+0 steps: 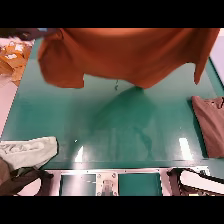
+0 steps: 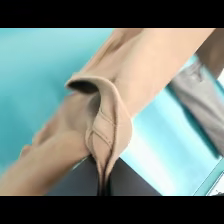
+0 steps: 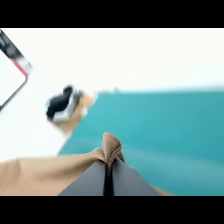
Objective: Fold the shirts.
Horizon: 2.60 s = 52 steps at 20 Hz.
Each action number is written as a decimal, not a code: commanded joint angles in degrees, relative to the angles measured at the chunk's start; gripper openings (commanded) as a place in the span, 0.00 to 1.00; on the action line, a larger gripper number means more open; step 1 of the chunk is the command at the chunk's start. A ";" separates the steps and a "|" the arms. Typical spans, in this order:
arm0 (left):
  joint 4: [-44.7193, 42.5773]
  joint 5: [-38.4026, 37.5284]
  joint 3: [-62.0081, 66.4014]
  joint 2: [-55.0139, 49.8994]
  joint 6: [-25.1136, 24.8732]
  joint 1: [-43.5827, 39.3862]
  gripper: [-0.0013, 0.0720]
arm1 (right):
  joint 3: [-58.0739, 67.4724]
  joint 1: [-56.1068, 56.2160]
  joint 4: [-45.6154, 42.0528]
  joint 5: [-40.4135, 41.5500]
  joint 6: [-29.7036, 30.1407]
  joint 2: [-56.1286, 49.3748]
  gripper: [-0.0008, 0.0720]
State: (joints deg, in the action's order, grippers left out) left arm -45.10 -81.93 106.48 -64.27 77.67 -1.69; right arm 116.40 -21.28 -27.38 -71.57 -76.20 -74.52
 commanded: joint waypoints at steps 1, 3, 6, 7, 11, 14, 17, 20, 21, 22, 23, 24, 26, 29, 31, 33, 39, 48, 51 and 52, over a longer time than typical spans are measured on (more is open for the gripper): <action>-0.37 -0.24 2.97 3.89 -0.11 0.02 0.05 | 3.23 0.02 -1.22 6.27 -0.20 2.60 0.03; -3.39 0.46 2.05 3.56 0.44 0.02 0.05 | 1.22 0.59 -1.42 9.46 0.35 1.81 0.03; -5.20 1.97 -2.34 0.52 0.44 0.02 0.05 | -3.06 5.38 -4.70 11.54 1.95 -2.60 0.03; -5.25 2.34 -4.46 -1.11 0.28 0.02 0.05 | -3.67 7.87 -6.73 11.41 1.90 -5.44 0.03; -5.44 6.62 -17.07 -11.21 -1.86 0.02 0.05 | -4.00 16.92 -12.02 9.57 1.64 -19.56 0.03; -5.75 12.17 -24.90 -21.42 -4.37 0.02 0.05 | -4.00 20.92 -12.39 7.32 1.31 -30.32 0.03; -5.86 17.14 -25.29 -31.26 -4.94 0.02 0.05 | -4.00 22.08 -12.35 6.43 -3.63 -38.84 0.03; -5.97 23.39 -25.09 -34.38 -6.23 0.22 0.05 | -3.96 19.87 -12.31 6.82 -4.00 -41.05 0.27; -6.10 24.30 -24.57 -34.38 -6.21 0.94 0.05 | -3.45 18.32 -12.20 6.32 -4.48 -40.92 0.39; -6.23 23.71 -23.45 -34.38 -6.21 1.92 0.07 | -2.89 16.35 -12.17 4.83 -4.83 -40.50 0.40; -6.49 21.92 -21.81 -34.38 -6.19 3.39 0.49 | -2.80 13.73 -12.31 2.43 -4.81 -39.63 0.35; -6.62 19.65 -20.35 -34.36 -6.14 5.14 0.82 | -2.80 10.97 -12.52 -0.61 -4.76 -38.80 0.31; -6.91 14.67 -18.56 -34.38 -6.16 8.90 0.83 | -3.30 6.01 -15.17 -6.78 -4.81 -37.29 0.31; -10.29 11.93 -19.50 -34.45 -6.10 12.63 0.83 | -9.94 0.70 -20.90 -12.33 -5.25 -32.57 0.31; -10.71 12.37 -21.73 -34.45 -6.34 12.74 0.83 | -18.38 -1.25 -25.24 -12.07 -5.22 -27.26 0.31; -10.64 13.60 -25.00 -34.58 -7.82 12.46 0.83 | -28.89 -2.34 -29.53 -10.47 -5.25 -21.20 0.32; -8.57 13.20 -31.19 -36.39 -9.44 11.67 0.83 | -59.93 -0.04 -28.55 1.09 -4.94 -6.54 0.41; -7.52 16.79 -30.93 -38.69 -10.73 3.41 0.10 | -74.44 12.52 -10.86 16.39 -0.85 -6.73 0.76; -8.13 11.41 -28.48 -37.46 -10.62 3.74 0.05 | -74.34 18.43 -7.02 21.31 0.46 -8.11 0.76; -9.40 10.05 -28.26 -36.28 -10.01 3.82 0.05 | -74.14 20.24 -6.64 22.38 1.01 -8.68 0.69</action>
State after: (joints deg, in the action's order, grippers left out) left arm -54.15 -67.46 76.79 -102.15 67.31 2.44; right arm 42.85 -6.00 -37.54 -54.85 -76.71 -82.04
